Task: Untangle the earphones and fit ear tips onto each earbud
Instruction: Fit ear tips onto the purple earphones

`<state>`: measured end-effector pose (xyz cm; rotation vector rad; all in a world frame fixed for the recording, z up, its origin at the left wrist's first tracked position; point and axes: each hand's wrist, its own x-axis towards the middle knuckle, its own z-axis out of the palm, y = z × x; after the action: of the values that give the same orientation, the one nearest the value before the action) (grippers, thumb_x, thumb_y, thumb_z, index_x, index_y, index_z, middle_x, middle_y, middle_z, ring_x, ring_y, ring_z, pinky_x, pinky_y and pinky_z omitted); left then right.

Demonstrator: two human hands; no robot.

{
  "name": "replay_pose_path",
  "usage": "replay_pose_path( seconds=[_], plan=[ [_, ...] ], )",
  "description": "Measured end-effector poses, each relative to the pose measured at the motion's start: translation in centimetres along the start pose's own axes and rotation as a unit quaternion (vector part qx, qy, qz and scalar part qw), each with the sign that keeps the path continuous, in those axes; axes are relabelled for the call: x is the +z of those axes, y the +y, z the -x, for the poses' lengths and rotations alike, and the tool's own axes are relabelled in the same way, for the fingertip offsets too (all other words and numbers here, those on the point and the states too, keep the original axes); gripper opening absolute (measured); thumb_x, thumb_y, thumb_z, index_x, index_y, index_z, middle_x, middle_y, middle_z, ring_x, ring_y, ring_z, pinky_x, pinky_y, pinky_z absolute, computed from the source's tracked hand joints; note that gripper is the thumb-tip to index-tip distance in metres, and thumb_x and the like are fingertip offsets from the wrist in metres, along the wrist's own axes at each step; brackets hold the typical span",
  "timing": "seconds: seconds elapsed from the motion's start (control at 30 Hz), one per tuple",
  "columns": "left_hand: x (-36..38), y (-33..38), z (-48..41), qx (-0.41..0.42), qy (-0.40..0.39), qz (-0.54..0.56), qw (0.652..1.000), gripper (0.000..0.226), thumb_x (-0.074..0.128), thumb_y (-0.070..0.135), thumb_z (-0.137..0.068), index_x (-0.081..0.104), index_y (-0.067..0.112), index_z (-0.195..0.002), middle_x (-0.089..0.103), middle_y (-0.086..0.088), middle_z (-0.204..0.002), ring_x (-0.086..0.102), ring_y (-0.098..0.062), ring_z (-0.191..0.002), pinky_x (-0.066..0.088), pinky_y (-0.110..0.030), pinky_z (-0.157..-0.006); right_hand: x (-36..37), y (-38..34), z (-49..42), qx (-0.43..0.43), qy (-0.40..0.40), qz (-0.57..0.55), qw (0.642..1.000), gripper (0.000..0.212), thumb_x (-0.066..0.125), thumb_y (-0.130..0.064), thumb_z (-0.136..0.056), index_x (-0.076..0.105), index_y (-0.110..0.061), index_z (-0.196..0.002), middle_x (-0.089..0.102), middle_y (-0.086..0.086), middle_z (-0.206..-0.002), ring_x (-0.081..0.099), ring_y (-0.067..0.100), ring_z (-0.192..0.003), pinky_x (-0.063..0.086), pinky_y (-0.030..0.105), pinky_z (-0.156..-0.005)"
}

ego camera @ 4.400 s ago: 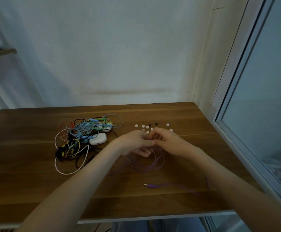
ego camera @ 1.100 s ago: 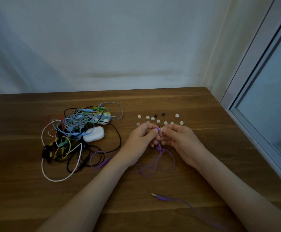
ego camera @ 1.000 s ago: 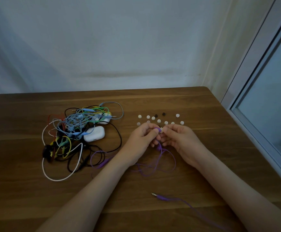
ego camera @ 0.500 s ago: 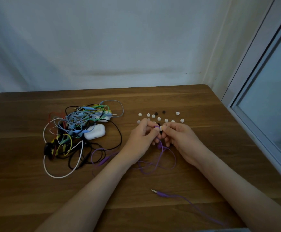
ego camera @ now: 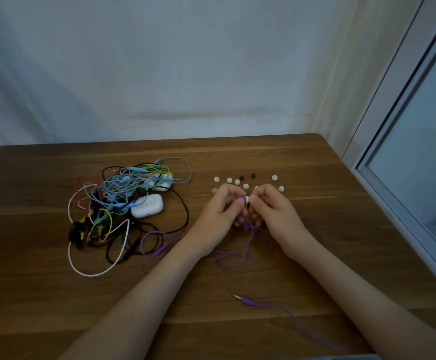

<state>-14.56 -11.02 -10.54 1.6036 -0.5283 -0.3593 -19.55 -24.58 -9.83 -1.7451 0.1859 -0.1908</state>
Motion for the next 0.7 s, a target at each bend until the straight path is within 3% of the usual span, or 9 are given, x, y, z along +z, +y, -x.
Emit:
replay_pose_path(
  seconds=[0.13, 0.27, 0.43, 0.57, 0.7],
  plan=[
    [-0.2, 0.4, -0.1, -0.007, -0.001, 0.005, 1.0, 0.025, 0.043, 0.007, -0.1, 0.059, 0.024, -0.109, 0.059, 0.002, -0.074, 0.057, -0.005, -0.065, 0.048, -0.023, -0.065, -0.3, 0.4, -0.1, -0.094, 0.016, 0.156, 0.983, 0.009, 0.05, -0.011, -0.096, 0.056, -0.019, -0.093, 0.06, 0.001, -0.077, 0.053, 0.008, -0.063, 0.042, 0.019, -0.057],
    [-0.4, 0.4, -0.2, -0.031, 0.025, 0.068, 0.997, 0.023, 0.044, 0.008, -0.099, 0.065, 0.017, -0.097, 0.059, 0.002, -0.068, 0.055, -0.01, -0.064, 0.045, -0.022, -0.061, -0.9, 0.5, -0.3, -0.107, -0.064, 0.26, 0.957, 0.012, 0.057, -0.011, -0.092, 0.059, -0.019, -0.099, 0.059, -0.009, -0.084, 0.057, 0.005, -0.075, 0.045, 0.019, -0.066],
    [-0.4, 0.3, 0.0, -0.034, 0.043, 0.052, 0.997, 0.007, 0.057, 0.016, -0.095, 0.06, 0.018, -0.089, 0.056, 0.008, -0.061, 0.052, -0.004, -0.055, 0.043, -0.02, -0.058, -1.8, 0.3, -0.2, -0.138, -0.159, 0.338, 0.917, 0.016, 0.066, -0.023, -0.086, 0.062, -0.019, -0.101, 0.05, -0.007, -0.094, 0.048, -0.001, -0.079, 0.039, 0.01, -0.069],
    [-0.3, 0.4, 0.1, -0.034, 0.041, 0.039, 0.998, 0.017, 0.044, 0.021, -0.101, 0.058, 0.016, -0.094, 0.058, 0.005, -0.063, 0.053, -0.007, -0.056, 0.044, -0.022, -0.056, -2.3, 0.1, -0.1, -0.151, -0.194, 0.382, 0.891, 0.009, 0.064, -0.031, -0.088, 0.058, -0.028, -0.094, 0.047, -0.013, -0.085, 0.044, -0.001, -0.079, 0.033, 0.014, -0.068],
    [-0.2, 0.5, 0.0, -0.033, 0.052, 0.015, 0.998, 0.023, 0.037, 0.018, -0.103, 0.056, 0.015, -0.09, 0.058, 0.003, -0.065, 0.053, -0.007, -0.055, 0.044, -0.022, -0.057, -2.2, 0.0, 0.1, -0.163, -0.258, 0.367, 0.878, 0.009, 0.06, -0.024, -0.091, 0.064, -0.027, -0.098, 0.054, -0.008, -0.094, 0.045, -0.003, -0.09, 0.032, 0.007, -0.078]
  ],
)
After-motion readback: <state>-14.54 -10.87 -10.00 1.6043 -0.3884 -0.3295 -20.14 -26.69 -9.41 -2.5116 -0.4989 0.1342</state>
